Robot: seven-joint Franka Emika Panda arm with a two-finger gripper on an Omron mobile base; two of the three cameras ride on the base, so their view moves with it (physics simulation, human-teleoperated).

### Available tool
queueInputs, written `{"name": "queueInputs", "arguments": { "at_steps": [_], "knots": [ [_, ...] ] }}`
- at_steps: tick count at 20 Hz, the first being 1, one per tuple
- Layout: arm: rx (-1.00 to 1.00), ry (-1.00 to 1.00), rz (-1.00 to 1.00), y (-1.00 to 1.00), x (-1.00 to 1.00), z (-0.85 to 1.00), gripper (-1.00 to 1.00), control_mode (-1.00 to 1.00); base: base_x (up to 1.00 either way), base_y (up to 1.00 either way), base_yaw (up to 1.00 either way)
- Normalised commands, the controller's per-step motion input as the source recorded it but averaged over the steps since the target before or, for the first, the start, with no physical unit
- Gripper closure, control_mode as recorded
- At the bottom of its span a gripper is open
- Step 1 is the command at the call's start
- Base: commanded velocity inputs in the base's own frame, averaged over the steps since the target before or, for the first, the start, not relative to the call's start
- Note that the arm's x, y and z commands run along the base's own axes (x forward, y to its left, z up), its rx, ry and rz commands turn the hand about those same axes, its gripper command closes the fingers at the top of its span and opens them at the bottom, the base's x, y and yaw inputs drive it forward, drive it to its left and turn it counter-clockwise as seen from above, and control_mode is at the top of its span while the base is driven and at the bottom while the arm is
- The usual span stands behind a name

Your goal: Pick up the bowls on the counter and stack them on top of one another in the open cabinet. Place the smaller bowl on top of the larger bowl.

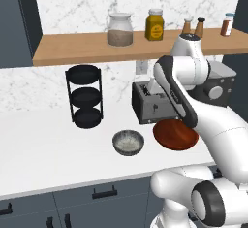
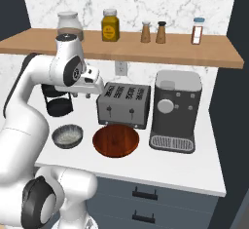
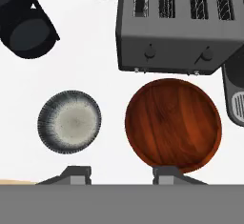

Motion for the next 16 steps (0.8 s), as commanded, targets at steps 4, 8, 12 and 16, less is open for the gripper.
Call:
{"name": "queueInputs", "arguments": {
  "at_steps": [4, 8, 12, 16],
  "knots": [
    [-0.03, 0.01, 0.00, 0.05, 0.00, -0.07, -1.00, -1.00, 0.00, 0.00, 0.00],
    [-0.13, 0.01, 0.05, 0.83, -0.48, -0.49, -1.00, -1.00, 0.00, 0.00, 0.00],
    [-0.02, 0.15, 0.00, 0.97, -0.13, -0.68, -1.00, -1.00, 0.00, 0.00, 0.00],
    [0.00, 0.18, 0.00, 0.42, 0.00, -0.72, -1.00, -1.00, 0.00, 0.00, 0.00]
  ]
}}
